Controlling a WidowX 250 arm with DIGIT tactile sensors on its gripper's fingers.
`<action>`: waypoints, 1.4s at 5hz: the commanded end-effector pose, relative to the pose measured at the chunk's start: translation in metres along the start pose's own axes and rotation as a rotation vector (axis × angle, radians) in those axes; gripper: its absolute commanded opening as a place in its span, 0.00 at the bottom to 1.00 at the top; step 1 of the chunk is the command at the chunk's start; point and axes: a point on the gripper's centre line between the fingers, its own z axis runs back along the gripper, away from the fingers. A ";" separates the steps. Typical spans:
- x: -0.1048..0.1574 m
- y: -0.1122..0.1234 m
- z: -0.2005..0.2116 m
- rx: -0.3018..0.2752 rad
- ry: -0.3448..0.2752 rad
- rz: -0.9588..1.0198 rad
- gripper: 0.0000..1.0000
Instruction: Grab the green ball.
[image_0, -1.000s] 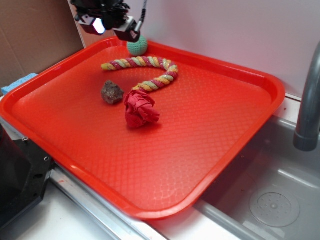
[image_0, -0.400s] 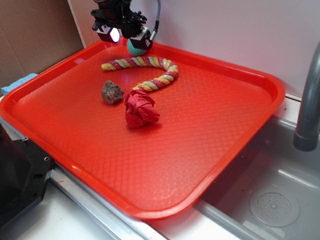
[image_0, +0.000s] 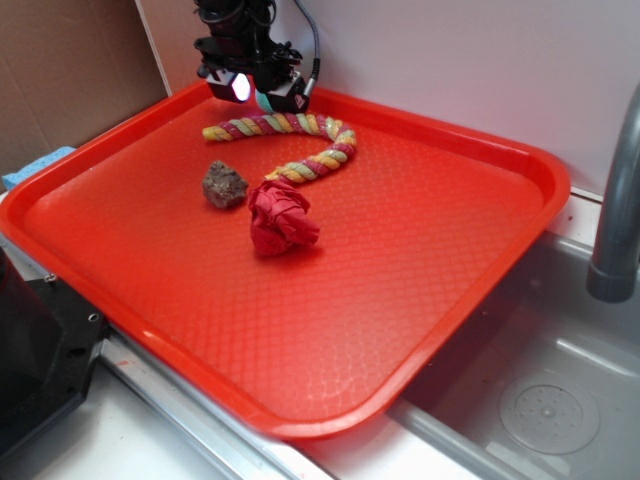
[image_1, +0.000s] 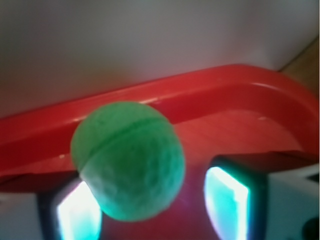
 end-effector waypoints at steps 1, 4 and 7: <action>0.022 0.017 0.005 0.016 -0.052 0.033 0.00; -0.014 -0.008 0.094 0.004 0.125 0.043 0.00; -0.087 -0.062 0.205 -0.188 0.327 -0.113 0.00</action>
